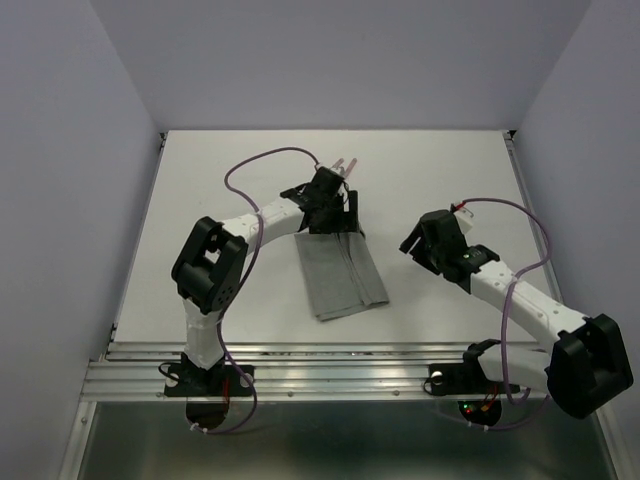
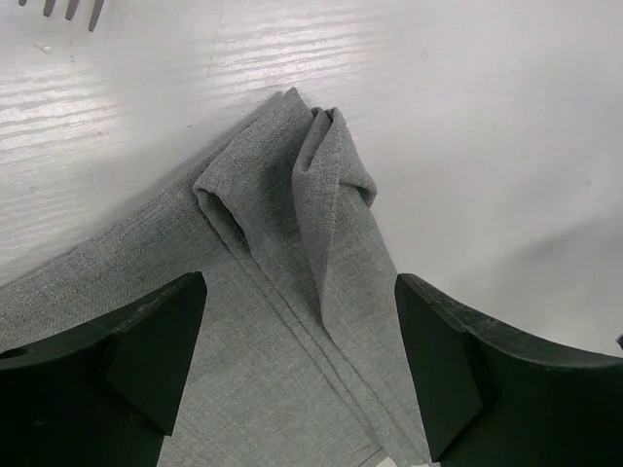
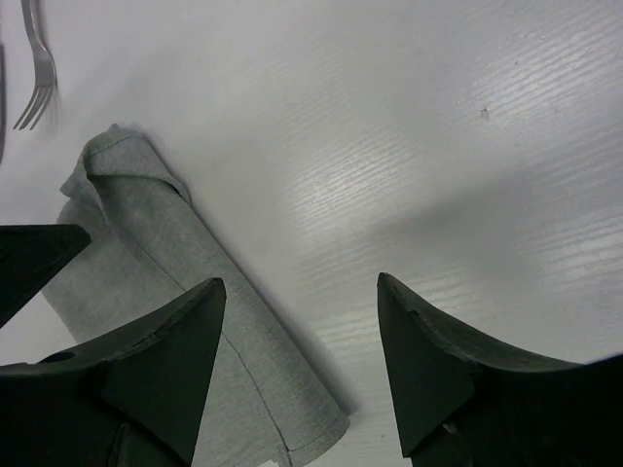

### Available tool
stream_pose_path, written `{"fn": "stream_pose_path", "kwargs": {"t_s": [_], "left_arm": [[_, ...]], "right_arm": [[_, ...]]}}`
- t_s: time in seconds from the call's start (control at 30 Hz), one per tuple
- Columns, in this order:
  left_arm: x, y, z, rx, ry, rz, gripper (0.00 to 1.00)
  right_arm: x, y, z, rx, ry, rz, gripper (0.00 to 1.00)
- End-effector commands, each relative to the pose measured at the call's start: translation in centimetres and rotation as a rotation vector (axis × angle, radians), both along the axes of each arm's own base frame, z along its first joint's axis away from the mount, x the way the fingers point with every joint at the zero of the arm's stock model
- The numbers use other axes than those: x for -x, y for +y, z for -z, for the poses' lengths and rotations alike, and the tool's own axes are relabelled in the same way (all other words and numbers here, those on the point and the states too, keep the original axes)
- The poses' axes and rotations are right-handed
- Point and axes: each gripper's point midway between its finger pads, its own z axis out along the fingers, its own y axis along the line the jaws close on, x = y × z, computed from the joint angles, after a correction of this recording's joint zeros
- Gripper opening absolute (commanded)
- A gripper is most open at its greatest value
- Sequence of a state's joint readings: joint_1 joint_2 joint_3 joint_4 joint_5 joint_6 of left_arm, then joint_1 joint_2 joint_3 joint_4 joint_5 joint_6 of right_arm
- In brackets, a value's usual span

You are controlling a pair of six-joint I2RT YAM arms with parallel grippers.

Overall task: Fold the napkin into a case and place the utensils inside
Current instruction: Smooth out the 2/3-rectangle-folded napkin at the center of the board.

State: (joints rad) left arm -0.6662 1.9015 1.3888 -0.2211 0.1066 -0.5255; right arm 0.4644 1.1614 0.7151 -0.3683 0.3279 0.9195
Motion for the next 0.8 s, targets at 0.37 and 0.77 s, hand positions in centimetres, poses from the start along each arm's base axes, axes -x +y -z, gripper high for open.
{"fn": "stream_pose_path", "kwargs": {"t_s": [0.37, 0.77], "left_arm": [[-2.7, 0.2, 1.8, -0.14, -0.009, -0.07, 0.76], [-3.2, -0.2, 2.3, -0.137, -0.008, -0.06, 0.41]], "right_arm": [[-0.4, 0.0, -1.9, 0.003, -0.049, -0.008, 0.71], [-0.2, 1.4, -2.0, -0.002, -0.018, -0.111, 0.73]]}}
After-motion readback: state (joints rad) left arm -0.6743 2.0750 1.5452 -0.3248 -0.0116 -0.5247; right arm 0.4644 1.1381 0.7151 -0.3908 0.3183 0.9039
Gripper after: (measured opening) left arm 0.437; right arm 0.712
